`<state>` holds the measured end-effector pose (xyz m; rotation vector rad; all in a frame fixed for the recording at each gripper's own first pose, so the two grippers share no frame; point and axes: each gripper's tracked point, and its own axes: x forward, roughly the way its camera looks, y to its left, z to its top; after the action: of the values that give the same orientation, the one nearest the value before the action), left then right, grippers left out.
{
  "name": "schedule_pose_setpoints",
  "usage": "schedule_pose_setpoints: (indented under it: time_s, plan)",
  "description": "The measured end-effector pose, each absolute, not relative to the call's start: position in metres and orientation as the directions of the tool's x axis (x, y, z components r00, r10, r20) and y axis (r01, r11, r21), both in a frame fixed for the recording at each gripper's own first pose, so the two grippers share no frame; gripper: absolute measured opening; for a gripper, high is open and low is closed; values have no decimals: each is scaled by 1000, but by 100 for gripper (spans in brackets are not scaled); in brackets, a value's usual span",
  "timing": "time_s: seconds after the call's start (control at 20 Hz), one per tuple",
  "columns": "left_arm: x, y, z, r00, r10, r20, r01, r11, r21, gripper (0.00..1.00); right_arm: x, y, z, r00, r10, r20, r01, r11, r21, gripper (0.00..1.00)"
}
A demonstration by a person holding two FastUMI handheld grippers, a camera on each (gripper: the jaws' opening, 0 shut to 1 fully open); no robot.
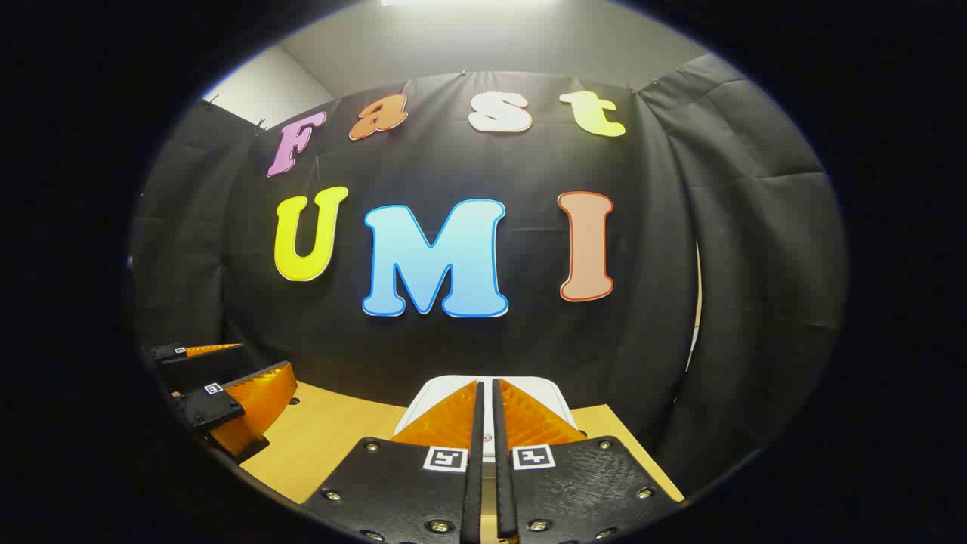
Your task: Press the lid of the desktop garbage bin to open it, pick up the crumpled paper on the desktop and throw it into the bin, then pick up the pop can on the desktop and drop it into the bin, and finally close the garbage bin lid.
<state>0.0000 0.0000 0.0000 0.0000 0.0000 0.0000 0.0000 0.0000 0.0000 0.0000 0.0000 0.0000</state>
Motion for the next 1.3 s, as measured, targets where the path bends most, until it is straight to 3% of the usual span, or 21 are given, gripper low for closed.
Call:
schedule_pose_setpoints:
  time_s: [0.7,1.3]
  plan:
    - [11,4,-3,1000,9,-5,-9,1000,6,95,17,1,-19,998,12,-58,-12,1000,12,7]
    - [17,11,-14,999,20,-34,-20,1000,-2,94,45,-1,-68,982,26,-187,-12,997,73,7]
